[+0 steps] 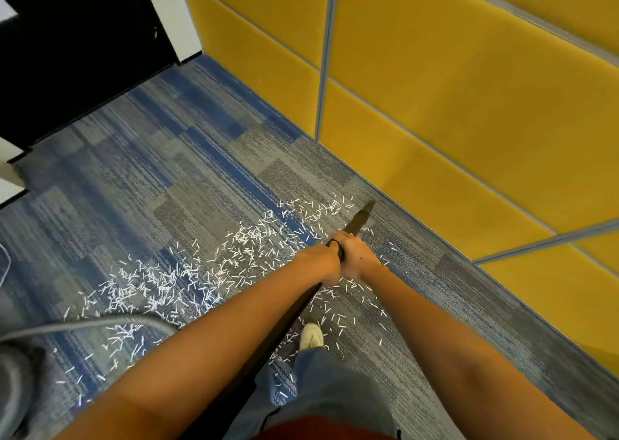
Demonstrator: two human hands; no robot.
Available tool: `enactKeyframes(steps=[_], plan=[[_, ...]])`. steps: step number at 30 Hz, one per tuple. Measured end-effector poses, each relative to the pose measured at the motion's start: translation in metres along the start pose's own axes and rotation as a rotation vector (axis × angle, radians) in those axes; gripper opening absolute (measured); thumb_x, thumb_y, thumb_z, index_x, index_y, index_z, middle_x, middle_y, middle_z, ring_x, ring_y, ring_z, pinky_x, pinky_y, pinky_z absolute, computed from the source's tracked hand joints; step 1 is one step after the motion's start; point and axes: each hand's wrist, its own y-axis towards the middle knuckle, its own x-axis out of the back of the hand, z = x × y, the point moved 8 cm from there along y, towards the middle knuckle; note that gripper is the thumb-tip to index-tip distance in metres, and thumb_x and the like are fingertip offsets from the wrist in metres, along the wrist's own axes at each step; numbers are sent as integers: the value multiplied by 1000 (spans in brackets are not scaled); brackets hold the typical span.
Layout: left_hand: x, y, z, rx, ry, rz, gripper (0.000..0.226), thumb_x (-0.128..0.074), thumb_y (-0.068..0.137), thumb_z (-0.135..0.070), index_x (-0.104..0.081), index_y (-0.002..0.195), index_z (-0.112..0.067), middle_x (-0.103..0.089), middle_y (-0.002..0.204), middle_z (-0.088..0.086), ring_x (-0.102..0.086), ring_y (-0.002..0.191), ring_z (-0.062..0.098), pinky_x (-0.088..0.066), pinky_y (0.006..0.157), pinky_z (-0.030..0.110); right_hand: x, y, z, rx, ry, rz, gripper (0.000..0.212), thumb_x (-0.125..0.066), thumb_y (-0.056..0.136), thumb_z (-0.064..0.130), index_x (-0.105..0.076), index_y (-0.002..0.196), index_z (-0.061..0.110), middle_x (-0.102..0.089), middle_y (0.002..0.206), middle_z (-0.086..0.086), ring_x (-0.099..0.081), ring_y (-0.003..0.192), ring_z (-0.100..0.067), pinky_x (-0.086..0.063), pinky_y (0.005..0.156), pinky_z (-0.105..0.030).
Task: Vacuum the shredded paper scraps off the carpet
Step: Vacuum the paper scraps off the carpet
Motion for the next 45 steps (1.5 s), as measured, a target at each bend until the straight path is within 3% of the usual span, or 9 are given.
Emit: enactKeyframes(steps=[4, 7, 11, 19, 22, 28, 32, 39, 45], plan=[[2, -6, 36, 76, -84, -17, 66, -54, 93, -17, -17, 148, -13, -48, 97, 5, -59, 100, 22, -48, 79, 29, -16, 22, 28, 33, -46, 52, 25, -68, 75, 4, -62, 99, 10, -60, 101, -7, -57, 92, -25, -47, 89, -37], [1, -9, 59, 102, -97, -22, 70, -54, 92, -14, -13, 149, -13, -42, 80, 3, -54, 78, 18, -45, 70, 25, -26, 35, 48, 54, -68, 91, 22, -66, 77, 7, -62, 98, 13, -60, 101, -4, -58, 91, -23, -48, 88, -36], [-3, -14, 89, 132, -123, -18, 69, -54, 91, -14, -15, 148, -14, -45, 84, 3, -56, 91, 22, -46, 74, 28, -40, 48, 74, 72, -58, 128, 21, -64, 78, 3, -61, 98, 11, -59, 97, -3, -58, 87, -21, -47, 84, -28], [-13, -28, 127, 116, -117, -9, 78, -52, 92, -14, 0, 151, -16, -40, 76, 3, -50, 74, 18, -45, 69, 27, -62, 55, 115, 120, -69, 139, 23, -66, 76, 5, -51, 83, 21, -59, 97, -6, -59, 86, -23, -49, 88, -37], [-15, -34, 131, 105, -76, -11, 79, -50, 93, -14, 3, 151, -16, -44, 83, 4, -52, 77, 19, -45, 70, 28, -64, 49, 119, 118, -50, 104, 21, -68, 75, 6, -60, 93, 13, -60, 100, -7, -59, 90, -24, -47, 91, -39], [-27, -36, 120, 48, -33, 12, 76, -51, 92, -13, -3, 150, -14, -51, 105, 9, -55, 109, 27, -47, 87, 35, -66, 28, 105, 44, -31, 58, 30, -66, 76, 4, -60, 106, 9, -59, 107, -9, -57, 97, -26, -46, 91, -40], [-33, -39, 107, -2, 4, 5, 78, -53, 91, -13, -2, 150, -12, -49, 97, 9, -57, 101, 25, -45, 74, 31, -66, 13, 94, -5, -55, 28, 29, -65, 76, 6, -59, 104, 9, -60, 105, -9, -58, 94, -26, -47, 88, -40], [-42, -46, 92, -52, 54, -5, 76, -51, 93, -15, -1, 151, -14, -48, 119, 10, -55, 110, 25, -41, 72, 31, -70, -7, 83, -56, -44, 1, 32, -65, 77, 3, -59, 108, 7, -61, 109, -10, -58, 98, -26, -46, 91, -37], [-60, -48, 81, -103, 75, 30, 78, -51, 92, -13, 0, 151, -12, -48, 123, 13, -54, 112, 29, -46, 88, 37, -77, -29, 74, -110, -46, -42, 31, -64, 77, 3, -59, 107, 10, -61, 110, -9, -59, 98, -27, -47, 90, -42]])
